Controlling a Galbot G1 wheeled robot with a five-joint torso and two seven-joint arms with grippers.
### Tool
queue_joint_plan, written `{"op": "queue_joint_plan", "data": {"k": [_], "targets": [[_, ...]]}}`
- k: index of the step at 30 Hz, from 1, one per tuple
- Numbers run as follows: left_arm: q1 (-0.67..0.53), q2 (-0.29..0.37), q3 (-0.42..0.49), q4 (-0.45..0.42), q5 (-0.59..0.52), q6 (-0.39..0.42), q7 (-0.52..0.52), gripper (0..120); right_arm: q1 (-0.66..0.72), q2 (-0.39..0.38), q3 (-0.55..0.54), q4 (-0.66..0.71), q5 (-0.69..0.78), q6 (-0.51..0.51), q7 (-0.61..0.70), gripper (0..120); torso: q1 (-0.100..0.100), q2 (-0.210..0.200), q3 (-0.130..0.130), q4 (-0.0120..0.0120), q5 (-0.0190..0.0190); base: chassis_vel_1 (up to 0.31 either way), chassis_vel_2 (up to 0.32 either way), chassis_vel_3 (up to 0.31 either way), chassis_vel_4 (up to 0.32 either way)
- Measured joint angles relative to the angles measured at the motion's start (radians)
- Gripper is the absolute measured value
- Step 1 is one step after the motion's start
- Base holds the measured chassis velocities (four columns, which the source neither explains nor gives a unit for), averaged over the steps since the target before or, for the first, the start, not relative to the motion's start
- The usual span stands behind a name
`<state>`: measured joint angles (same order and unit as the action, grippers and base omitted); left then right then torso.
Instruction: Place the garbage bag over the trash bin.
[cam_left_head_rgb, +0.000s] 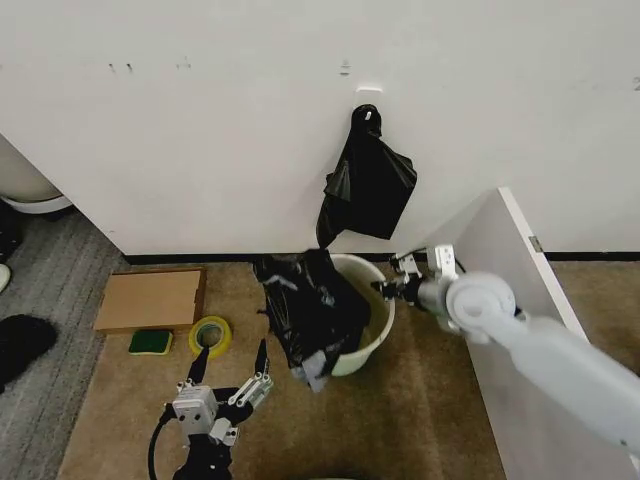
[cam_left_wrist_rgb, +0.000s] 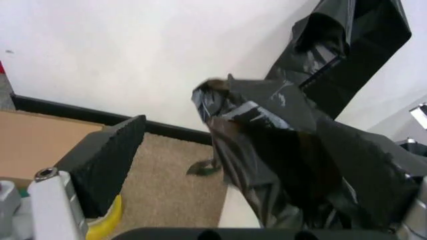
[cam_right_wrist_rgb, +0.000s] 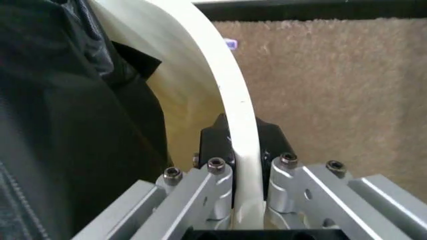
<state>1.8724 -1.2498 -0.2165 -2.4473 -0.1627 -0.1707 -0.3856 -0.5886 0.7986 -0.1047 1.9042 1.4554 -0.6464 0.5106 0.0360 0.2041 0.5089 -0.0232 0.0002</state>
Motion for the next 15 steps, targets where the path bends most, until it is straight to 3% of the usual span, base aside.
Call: {"op": "queue_joint_plan", "data": {"k": [8,15], "targets": [[0.008,-0.005,-0.001,0.002,0.003,0.001,0.0,100,-0.108,0.126,0.102,0.021,-0.037,0.056,0.015,3,0.0,0.0,0.0,0.0002,-0.0003,0.0,0.0,0.0,0.0],[0.008,-0.004,-0.019,0.002,0.002,0.003,0.0,100,-0.14,0.169,0.082,0.006,-0.154,0.11,-0.021,3,0.0,0.0,0.0,0.0004,-0.0002,0.0,0.0,0.0,0.0]]}}
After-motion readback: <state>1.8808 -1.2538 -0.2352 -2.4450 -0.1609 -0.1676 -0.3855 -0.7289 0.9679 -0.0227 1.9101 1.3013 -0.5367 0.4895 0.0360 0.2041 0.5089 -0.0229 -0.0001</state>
